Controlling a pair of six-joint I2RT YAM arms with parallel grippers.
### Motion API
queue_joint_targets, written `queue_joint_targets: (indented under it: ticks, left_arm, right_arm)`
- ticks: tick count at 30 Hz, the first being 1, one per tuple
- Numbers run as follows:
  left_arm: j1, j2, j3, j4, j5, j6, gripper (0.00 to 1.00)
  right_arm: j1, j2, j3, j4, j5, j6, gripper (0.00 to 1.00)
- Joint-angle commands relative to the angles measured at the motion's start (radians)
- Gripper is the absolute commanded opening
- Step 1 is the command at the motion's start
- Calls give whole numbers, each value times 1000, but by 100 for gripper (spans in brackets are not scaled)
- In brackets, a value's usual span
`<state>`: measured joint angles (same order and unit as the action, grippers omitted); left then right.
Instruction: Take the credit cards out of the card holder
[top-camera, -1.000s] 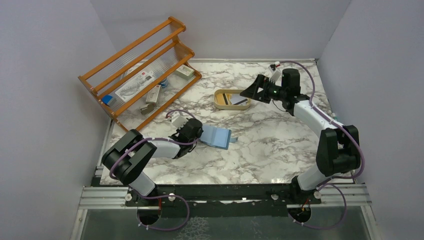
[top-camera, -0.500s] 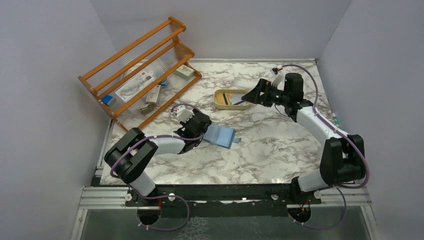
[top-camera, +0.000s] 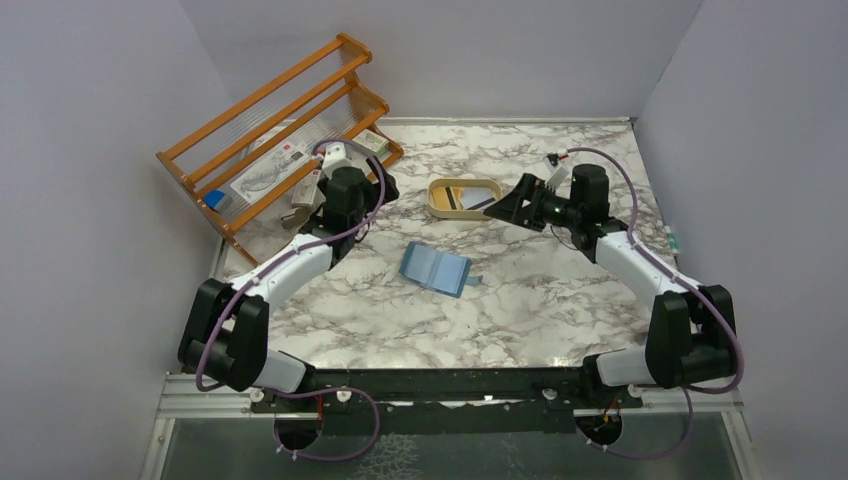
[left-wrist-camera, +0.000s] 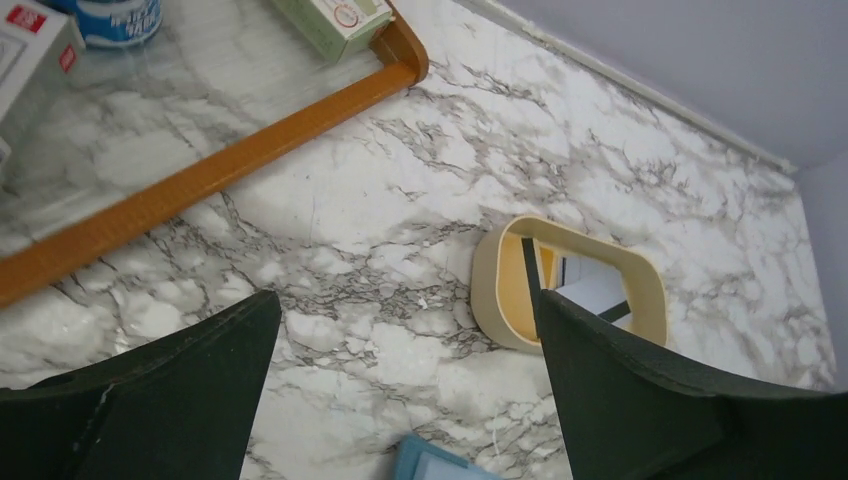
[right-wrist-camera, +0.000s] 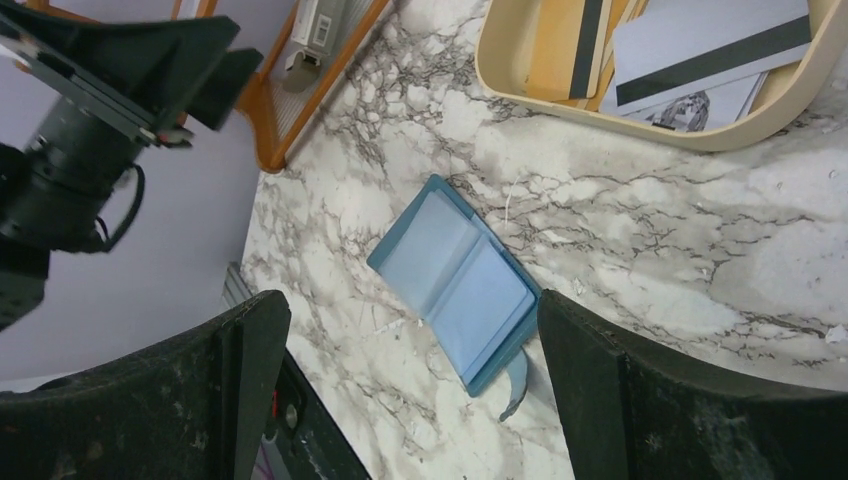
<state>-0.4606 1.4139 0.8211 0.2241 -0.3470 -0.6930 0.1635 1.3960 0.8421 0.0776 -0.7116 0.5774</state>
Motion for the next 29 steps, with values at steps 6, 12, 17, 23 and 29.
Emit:
queue_joint_targets:
  ticks: [6,12,17,23,29]
  left_arm:
    - [59,-98,98,-195,298,425,99]
    - [59,-160,72,-166,332,456,99]
    - [59,-215,35,-123,318,475,99]
    - [59,-233,39,-134,311,477,99]
    - [58,-262,27,-132,279,477,99]
  right_arm:
    - [-3,-151,-110,49,82,33,100]
    - [-2,-173,-130,14,133,0,100]
    - [-3,-176,-113,-19,136,-34,100]
    - [-3,-186,-109,-19,155,-44,100]
    - [-4,-215,-120,-8,159,-52,100]
